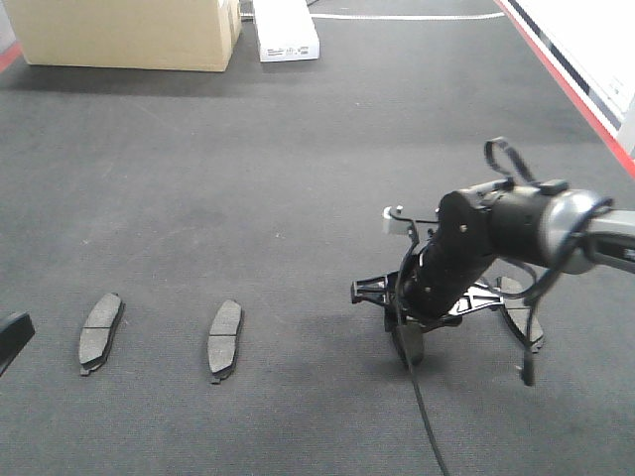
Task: Move and align brake pads A on conveyor
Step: 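Lower the right gripper's pad onto the belt beside the other pad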
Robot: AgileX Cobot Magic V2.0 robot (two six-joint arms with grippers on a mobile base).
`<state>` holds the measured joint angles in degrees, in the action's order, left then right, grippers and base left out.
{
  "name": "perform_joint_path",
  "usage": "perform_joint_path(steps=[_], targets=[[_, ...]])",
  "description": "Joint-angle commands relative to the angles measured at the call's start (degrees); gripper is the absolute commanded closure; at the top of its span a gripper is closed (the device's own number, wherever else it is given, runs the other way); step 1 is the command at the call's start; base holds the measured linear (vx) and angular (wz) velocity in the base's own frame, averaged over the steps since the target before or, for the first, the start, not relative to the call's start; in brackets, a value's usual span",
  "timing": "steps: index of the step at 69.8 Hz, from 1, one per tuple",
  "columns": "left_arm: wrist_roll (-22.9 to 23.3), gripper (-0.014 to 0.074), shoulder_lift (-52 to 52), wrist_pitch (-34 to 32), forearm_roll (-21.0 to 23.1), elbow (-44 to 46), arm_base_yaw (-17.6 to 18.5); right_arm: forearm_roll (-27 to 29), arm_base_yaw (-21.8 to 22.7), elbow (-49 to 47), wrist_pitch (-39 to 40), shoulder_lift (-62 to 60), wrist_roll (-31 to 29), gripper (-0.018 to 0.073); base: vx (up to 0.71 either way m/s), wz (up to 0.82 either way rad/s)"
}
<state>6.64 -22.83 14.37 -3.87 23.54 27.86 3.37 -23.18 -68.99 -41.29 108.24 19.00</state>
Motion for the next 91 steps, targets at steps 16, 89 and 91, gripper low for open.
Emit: perform_joint_path(steps=[16, 89, 91], targets=[[0.1, 0.0185, -0.4, -4.1, -0.1, 1.3, 0.3, -2.1, 0.2, -3.5, 1.7, -2.9, 1.5, 0.011, 0.0, 0.0], [0.1, 0.0185, -0.4, -4.3, -0.1, 1.3, 0.3, -20.7, 0.1, 29.9, 10.1, -74.4, -0.1, 0.0097, 0.0, 0.0], [0.1, 0.0185, -0.4, -4.3, -0.1, 1.3, 0.3, -20.7, 0.1, 30.8, 10.3, -76.8, -0.5, 0.0097, 0.0, 0.0]])
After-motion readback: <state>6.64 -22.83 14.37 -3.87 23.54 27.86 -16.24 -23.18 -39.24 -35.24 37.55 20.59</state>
